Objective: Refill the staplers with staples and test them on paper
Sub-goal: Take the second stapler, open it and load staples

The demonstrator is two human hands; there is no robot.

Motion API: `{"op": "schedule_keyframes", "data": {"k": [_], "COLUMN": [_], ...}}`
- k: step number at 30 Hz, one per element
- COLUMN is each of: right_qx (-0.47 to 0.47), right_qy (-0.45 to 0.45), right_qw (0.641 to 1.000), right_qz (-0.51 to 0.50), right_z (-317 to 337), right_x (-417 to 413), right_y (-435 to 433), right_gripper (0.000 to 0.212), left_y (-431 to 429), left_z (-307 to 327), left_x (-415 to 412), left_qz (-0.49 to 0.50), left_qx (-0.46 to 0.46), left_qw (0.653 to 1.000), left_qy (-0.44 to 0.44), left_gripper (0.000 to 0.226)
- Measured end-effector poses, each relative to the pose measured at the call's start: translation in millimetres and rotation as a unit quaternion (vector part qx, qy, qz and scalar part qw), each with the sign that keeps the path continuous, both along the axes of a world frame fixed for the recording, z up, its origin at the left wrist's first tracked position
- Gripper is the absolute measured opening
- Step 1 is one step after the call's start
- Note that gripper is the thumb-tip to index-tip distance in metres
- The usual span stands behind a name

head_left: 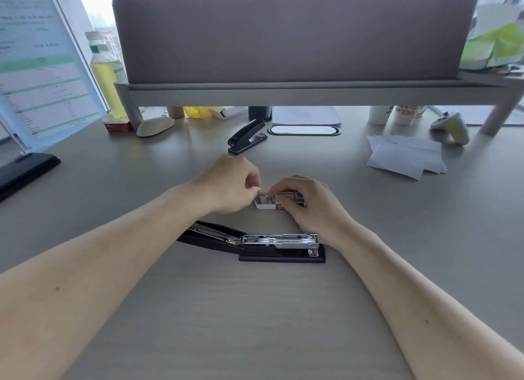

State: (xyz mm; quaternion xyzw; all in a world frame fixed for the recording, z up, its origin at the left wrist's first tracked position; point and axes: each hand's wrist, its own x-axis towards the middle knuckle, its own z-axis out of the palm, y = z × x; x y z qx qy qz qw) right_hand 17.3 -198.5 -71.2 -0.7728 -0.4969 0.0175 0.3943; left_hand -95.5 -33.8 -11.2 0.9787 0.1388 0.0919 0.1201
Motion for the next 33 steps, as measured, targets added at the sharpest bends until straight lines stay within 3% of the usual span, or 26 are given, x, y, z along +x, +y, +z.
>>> {"op": "schedule_keyframes", "data": {"k": [16,33], "right_qx": [0.013,0.019], "right_qy": [-0.001,0.011], "right_qw": [1.000,1.000], "right_qz": [-0.016,-0.016], "right_z": [1.7,2.5], "right_x": [-0.3,-1.7], "right_y": [0.6,-1.2], "right_gripper": [0.019,0.016], "left_y": [-9.4,-10.0], "left_z": [1.9,-1.8], "left_x": [4.9,1.0], "left_qz": [0.033,0.002], "left_qx": [-0.044,-0.060], "left_qw": [0.998,0.998], "left_qy": [0.015,-0.009], "left_gripper": [0.006,0.013]}}
